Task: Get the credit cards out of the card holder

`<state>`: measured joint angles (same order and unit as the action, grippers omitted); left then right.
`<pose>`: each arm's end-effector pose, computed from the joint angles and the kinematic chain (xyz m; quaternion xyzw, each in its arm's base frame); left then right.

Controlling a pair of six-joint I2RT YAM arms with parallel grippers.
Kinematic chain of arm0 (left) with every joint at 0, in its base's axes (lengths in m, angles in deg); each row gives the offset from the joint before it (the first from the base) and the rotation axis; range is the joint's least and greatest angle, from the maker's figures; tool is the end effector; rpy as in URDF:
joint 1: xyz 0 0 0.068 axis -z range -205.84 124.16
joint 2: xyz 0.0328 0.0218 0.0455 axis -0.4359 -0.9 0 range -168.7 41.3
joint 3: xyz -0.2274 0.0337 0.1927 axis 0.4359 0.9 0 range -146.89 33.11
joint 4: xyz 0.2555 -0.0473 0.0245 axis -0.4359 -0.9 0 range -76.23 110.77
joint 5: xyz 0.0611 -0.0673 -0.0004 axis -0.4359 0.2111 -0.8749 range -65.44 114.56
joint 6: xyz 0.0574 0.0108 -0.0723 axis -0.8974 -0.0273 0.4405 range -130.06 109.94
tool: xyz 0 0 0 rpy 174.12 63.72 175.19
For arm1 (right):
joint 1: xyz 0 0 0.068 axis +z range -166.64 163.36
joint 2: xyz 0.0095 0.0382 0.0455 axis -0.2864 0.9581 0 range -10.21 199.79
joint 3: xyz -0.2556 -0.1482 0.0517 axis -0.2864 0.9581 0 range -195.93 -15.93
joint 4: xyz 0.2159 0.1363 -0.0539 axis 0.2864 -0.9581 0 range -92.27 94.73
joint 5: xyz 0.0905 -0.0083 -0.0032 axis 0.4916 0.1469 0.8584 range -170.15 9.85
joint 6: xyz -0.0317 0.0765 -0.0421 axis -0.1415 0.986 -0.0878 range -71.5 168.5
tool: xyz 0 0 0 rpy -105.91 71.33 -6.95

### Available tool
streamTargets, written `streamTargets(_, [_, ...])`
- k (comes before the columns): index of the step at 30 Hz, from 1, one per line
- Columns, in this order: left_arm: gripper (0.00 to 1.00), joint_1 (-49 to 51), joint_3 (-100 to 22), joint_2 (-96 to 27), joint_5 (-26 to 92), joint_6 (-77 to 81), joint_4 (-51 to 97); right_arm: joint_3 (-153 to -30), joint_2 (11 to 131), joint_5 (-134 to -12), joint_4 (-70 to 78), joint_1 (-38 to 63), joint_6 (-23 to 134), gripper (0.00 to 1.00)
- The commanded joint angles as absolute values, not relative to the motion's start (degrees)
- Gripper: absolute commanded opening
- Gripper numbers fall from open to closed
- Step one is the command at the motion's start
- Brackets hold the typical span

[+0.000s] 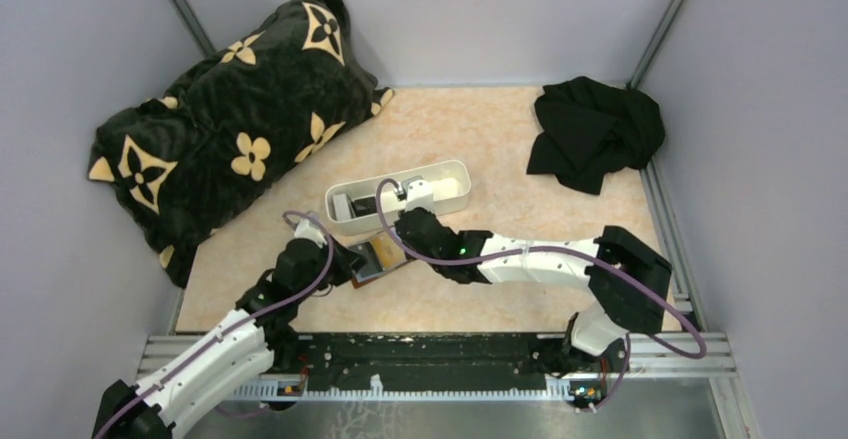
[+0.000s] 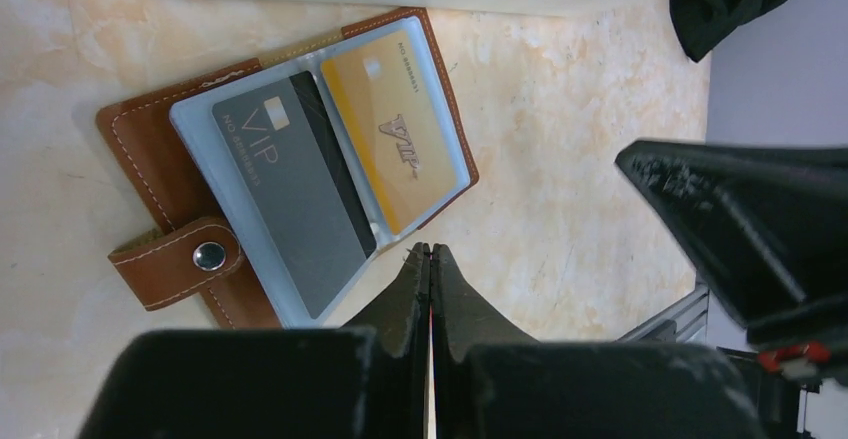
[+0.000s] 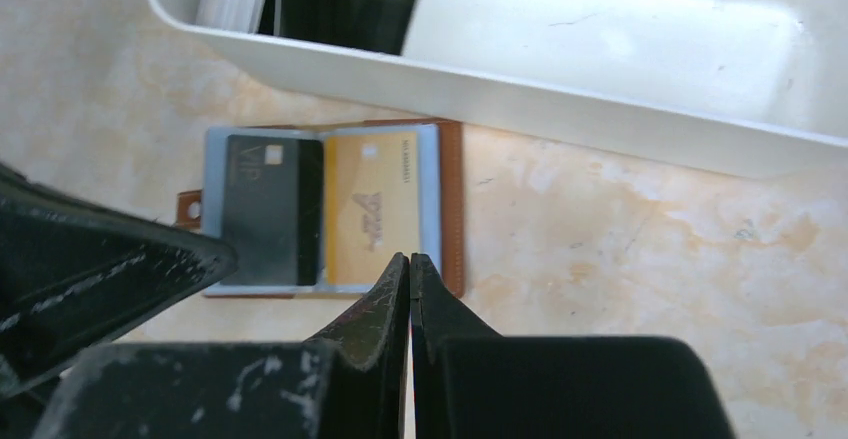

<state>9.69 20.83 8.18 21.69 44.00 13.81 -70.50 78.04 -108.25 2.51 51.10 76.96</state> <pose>0.1364 -0.0923 0.1686 -0.1506 0.8428 -0.3486 0.3815 0.1757 0.3252 0.2330 -0.1863 0.8508 0.1840 0.4555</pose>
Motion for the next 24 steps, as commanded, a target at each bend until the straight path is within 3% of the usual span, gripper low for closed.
streamTargets(1, [0.00, 9.8, 25.4, 9.3, 23.8, 42.7, 26.6, -71.3, 75.7, -104.7, 4.4, 48.5, 74.8, 0.00])
streamTargets(10, [0.00, 9.6, 26.0, 0.3, 23.9, 43.6, 27.1, -76.6, 83.0, -92.7, 7.2, 44.3, 74.3, 0.00])
streamTargets(24, [0.00, 9.5, 28.7, 15.5, 25.2, 50.4, 10.5, -79.5, 91.4, -84.4, 11.3, 44.2, 77.1, 0.00])
